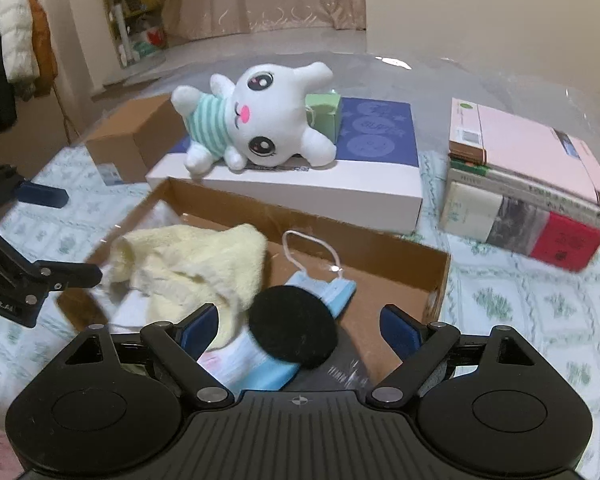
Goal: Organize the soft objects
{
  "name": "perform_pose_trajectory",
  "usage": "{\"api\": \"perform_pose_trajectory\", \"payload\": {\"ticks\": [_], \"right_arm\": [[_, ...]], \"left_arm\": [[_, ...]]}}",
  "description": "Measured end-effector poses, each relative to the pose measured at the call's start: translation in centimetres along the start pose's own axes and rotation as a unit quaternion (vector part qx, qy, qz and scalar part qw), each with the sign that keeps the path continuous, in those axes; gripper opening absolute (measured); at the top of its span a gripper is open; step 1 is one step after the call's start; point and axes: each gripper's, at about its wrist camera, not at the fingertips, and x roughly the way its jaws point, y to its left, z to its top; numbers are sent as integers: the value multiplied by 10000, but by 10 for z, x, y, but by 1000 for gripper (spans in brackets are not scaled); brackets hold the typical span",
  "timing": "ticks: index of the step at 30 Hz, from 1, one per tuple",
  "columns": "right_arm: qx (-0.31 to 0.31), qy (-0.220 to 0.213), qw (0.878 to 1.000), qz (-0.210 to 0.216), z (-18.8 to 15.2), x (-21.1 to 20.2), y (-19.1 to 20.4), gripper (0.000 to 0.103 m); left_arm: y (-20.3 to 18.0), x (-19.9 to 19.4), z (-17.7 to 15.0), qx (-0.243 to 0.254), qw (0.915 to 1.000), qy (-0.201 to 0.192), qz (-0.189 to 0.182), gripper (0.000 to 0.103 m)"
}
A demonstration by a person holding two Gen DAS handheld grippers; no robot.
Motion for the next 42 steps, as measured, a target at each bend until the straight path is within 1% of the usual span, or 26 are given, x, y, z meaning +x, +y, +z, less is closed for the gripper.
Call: {"api": "perform_pose_trajectory", "payload": {"ticks": [4,7,13,19,24,27,29,31,35,37,40,42], "right_arm": [[177,25,9998,95,-10,-25,8,87],[272,-62,9996,81,-16,-46,15,87],[474,-210,9986,124,-31,-93,32,87],[573,-440,9974,48,-50,-141,49,87],[618,-554,9965,-36,-73,-176,63,87],[693,-712,9950,-123,-89,-195,71,87],[903,-720,9930,-226,-99,-204,73,87],[1075,-768,9910,-189,-111,-212,74,87],[1077,-978,9887,-358,-135,-230,80,87],[1033,-1114,9875,-420,-147,-240,84,87],[1032,-1206,9867,-355,-165,-251,91,87],[1081,-1242,9858,-313,-177,-257,96,87]], "left_arm": [[-2,-33,-4,-112,9997,-218,45,103],[-8,-62,-10,-225,9988,-404,147,103],[-21,-117,-26,-589,9953,-743,202,102],[-37,-171,-52,-983,9897,-1031,172,102],[-55,-211,-84,-1273,9823,-1357,213,102],[-65,-230,-105,-1469,9783,-1436,269,102],[-72,-241,-118,-1576,9756,-1485,349,102],[-80,-251,-130,-1682,9728,-1532,437,102],[-100,-268,-152,-1728,9702,-1574,638,102],[-109,-275,-164,-1833,9676,-1594,697,102],[-119,-283,-178,-2049,9622,-1640,722,102],[-129,-288,-186,-2086,9604,-1652,823,102]]}}
